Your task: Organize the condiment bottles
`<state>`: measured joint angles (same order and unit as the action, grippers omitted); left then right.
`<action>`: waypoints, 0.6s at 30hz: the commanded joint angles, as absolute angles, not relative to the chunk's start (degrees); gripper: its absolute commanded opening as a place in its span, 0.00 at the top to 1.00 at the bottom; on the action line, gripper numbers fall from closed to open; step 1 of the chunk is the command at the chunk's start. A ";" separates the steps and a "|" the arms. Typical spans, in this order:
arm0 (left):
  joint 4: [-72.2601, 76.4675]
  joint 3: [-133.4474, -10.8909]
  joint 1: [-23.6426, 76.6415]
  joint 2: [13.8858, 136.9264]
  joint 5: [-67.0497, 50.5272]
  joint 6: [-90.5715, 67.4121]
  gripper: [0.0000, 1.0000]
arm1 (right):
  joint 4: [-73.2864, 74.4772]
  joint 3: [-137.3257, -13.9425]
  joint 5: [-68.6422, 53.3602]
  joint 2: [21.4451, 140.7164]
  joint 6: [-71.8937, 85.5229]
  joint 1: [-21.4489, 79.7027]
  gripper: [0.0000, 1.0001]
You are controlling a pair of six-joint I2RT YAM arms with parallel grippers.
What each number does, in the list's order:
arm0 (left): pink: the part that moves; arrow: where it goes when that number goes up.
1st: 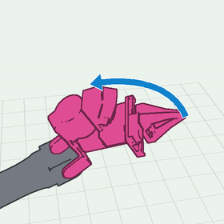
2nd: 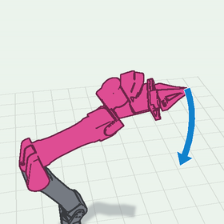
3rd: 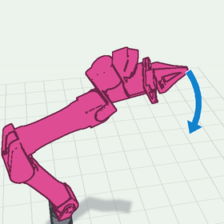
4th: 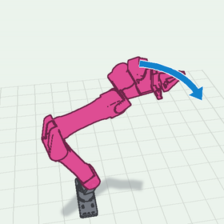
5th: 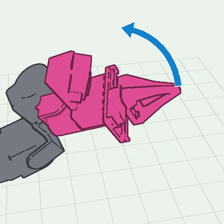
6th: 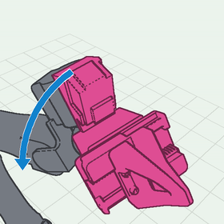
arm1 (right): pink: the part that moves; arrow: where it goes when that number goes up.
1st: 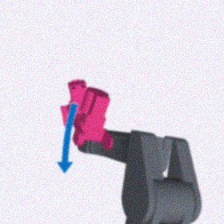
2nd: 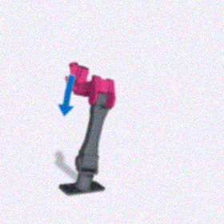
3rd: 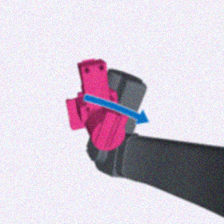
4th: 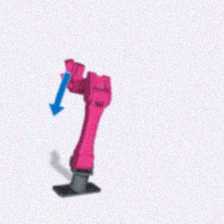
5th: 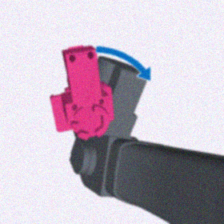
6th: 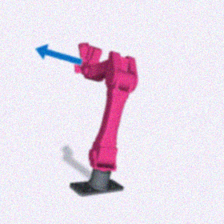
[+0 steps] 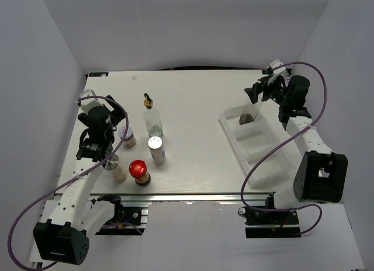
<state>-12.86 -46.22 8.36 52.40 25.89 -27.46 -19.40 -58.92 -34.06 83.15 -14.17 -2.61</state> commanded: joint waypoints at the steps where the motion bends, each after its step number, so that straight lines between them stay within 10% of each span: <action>1: -13.01 -46.84 8.26 51.50 26.28 -27.60 0.02 | -18.81 -63.72 -32.61 79.55 -14.68 -2.90 0.10; 18: -16.52 -48.87 8.35 52.56 29.44 -31.20 0.02 | -0.71 -77.60 -34.90 71.11 -14.85 2.35 0.11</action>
